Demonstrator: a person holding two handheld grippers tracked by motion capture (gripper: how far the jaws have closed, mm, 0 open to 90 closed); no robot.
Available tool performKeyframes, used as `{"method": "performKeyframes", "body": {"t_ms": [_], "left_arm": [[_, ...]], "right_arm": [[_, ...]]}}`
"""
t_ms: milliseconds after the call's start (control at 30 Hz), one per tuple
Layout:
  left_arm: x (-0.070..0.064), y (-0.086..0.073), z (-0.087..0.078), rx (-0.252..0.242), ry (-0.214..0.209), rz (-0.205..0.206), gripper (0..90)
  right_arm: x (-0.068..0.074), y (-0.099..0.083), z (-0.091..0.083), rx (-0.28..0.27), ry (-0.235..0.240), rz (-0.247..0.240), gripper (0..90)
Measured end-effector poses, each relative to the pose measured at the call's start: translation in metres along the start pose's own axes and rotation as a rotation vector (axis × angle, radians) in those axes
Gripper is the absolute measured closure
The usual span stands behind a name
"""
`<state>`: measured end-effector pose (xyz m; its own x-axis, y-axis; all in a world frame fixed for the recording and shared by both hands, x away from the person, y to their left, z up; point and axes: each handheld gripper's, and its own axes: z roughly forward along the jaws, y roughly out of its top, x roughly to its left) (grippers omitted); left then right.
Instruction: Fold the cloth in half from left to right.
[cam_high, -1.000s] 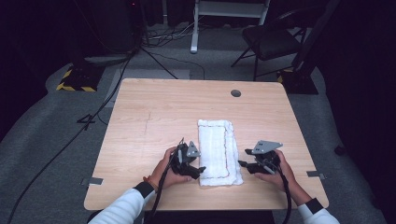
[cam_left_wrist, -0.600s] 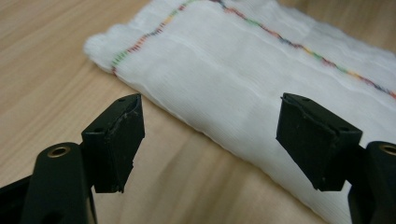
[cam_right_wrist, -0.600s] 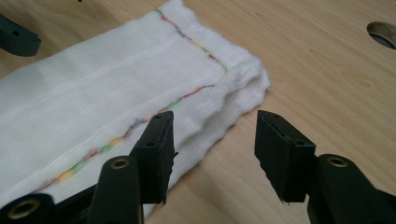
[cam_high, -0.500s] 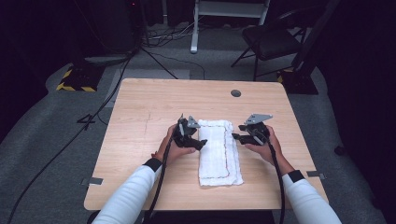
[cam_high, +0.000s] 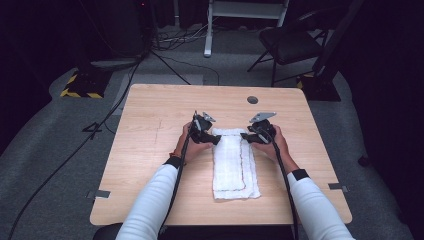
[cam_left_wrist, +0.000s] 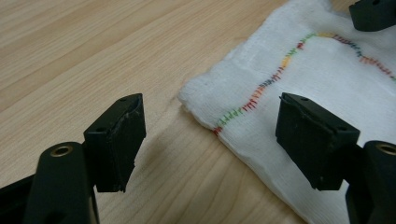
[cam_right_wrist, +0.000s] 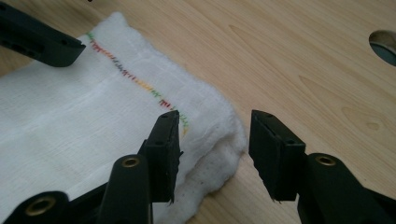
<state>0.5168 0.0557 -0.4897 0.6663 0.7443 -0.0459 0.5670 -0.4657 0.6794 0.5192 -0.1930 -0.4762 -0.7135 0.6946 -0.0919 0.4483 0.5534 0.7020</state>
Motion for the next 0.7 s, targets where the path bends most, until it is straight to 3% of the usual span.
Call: {"method": "performKeyframes", "body": {"t_ms": [133, 200, 400, 433, 533, 700], "left_arm": [[0.002, 0.001, 0.007, 0.012, 0.008, -0.015, 21.9], [0.004, 0.000, 0.009, 0.013, -0.002, -0.034, 19.9], [0.003, -0.001, 0.009, 0.014, 0.002, -0.026, 19.9], [0.003, -0.001, 0.009, 0.014, -0.006, -0.018, 21.0], [0.001, 0.001, 0.007, 0.023, -0.038, 0.003, 31.2], [0.001, 0.000, 0.005, 0.013, -0.103, 0.017, 56.2]], "right_arm": [[-0.004, 0.002, 0.008, 0.005, -0.016, 0.021, 51.9], [-0.005, 0.002, 0.014, 0.038, -0.014, 0.024, 50.7], [-0.015, -0.002, 0.018, 0.046, 0.051, 0.100, 51.1], [-0.018, -0.003, 0.018, 0.042, 0.084, 0.121, 53.5], [-0.019, -0.003, 0.018, 0.043, 0.106, 0.111, 62.2], [-0.017, -0.001, 0.018, 0.049, 0.153, 0.108, 76.3]]}}
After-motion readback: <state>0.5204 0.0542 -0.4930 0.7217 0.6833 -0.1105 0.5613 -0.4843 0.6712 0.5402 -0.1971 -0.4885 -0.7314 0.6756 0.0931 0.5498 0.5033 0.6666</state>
